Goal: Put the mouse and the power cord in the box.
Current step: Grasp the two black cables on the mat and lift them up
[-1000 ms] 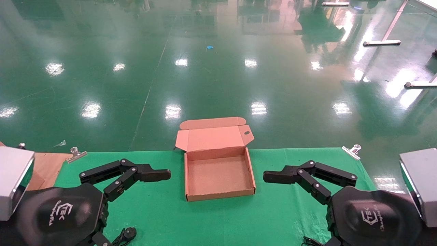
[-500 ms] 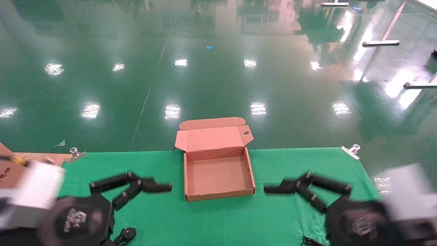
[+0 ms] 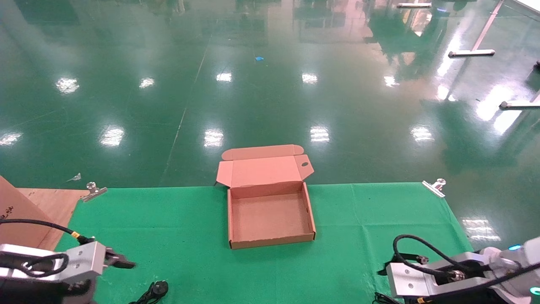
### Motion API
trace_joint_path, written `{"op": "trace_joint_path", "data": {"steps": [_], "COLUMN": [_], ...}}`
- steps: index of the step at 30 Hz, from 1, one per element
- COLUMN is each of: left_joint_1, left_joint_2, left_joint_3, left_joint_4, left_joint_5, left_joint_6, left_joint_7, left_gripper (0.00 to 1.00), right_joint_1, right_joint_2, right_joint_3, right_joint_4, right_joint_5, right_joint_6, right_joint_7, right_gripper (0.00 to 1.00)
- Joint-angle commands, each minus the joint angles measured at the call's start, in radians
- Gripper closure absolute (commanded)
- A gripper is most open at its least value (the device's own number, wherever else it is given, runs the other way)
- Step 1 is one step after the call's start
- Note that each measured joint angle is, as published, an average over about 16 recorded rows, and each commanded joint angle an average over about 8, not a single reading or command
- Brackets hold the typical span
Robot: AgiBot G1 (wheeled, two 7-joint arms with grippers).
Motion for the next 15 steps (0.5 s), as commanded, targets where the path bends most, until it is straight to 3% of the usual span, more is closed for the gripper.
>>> {"op": "trace_joint_path", "data": {"steps": [1, 7, 15], "left_joint_1": [-0.036, -0.067, -0.088], "left_joint_2": [0.010, 0.095, 0.203], "left_joint_3": [0.032, 0.096, 0.131], "left_joint_4": [0.055, 0.207, 0.409], "left_joint_5": [0.084, 0.218, 0.276], "left_joint_6": [-0.020, -0.090, -0.157], "left_joint_7": [0.023, 0.082, 0.160], "left_gripper": [0.00, 0.00, 0.00], "right_joint_1": [0.029, 0.051, 0.062], "right_joint_2": [-0.036, -0.114, -0.198], "right_joint_3": [-0.037, -0.085, -0.103], "right_joint_4": [-0.044, -0.229, -0.480], "right_joint_5": [-0.088, -0.192, -0.216], "right_joint_6": [0.012, 0.089, 0.183], "right_joint_7": [-0.016, -0.116, -0.268], "right_gripper": [0.00, 0.00, 0.00]}}
